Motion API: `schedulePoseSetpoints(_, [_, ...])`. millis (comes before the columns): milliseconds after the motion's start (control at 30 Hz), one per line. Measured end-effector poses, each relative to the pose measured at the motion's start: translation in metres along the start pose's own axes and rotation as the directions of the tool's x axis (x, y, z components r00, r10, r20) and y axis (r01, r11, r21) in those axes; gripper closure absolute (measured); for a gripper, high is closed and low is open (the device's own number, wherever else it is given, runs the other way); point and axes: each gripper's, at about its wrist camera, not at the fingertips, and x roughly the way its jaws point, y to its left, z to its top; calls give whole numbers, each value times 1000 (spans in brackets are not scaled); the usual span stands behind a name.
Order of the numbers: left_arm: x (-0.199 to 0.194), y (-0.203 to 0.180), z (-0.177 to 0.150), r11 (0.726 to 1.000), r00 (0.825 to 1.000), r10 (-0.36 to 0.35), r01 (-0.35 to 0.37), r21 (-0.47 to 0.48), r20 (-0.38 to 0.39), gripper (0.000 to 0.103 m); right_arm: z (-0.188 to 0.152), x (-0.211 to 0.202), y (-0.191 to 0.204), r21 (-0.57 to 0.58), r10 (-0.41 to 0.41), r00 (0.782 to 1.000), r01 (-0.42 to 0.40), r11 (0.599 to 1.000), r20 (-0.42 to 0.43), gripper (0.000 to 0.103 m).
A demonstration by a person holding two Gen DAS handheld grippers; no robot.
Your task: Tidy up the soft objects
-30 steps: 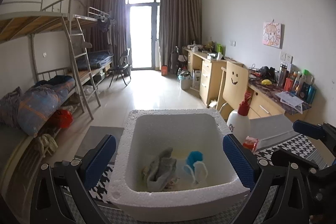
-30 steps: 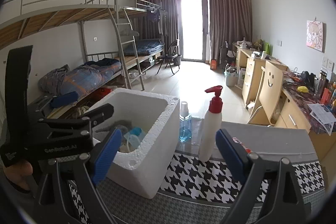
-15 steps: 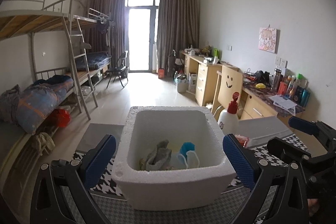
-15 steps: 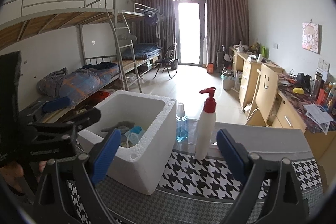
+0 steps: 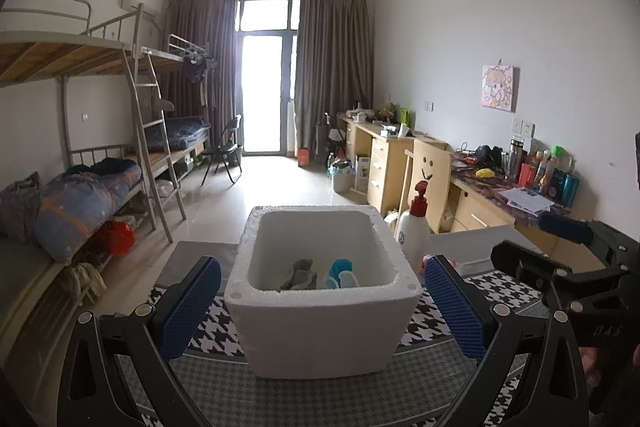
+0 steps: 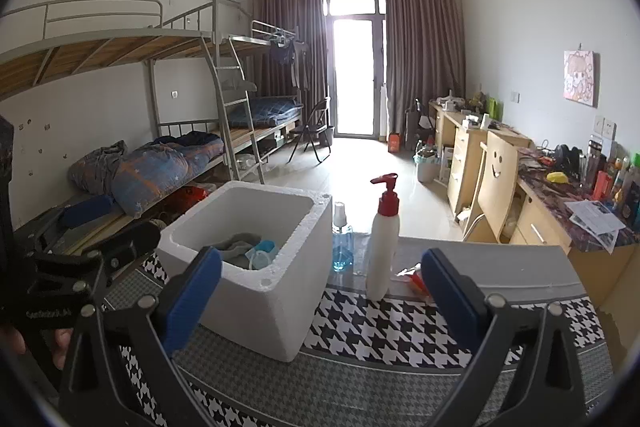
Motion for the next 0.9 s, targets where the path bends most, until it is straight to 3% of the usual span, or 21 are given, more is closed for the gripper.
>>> schedulePoseSetpoints(900, [-68, -8, -33, 999, 995, 31, -34, 24, 100, 1, -34, -63, 30, -20, -29, 994, 31, 999, 108, 1])
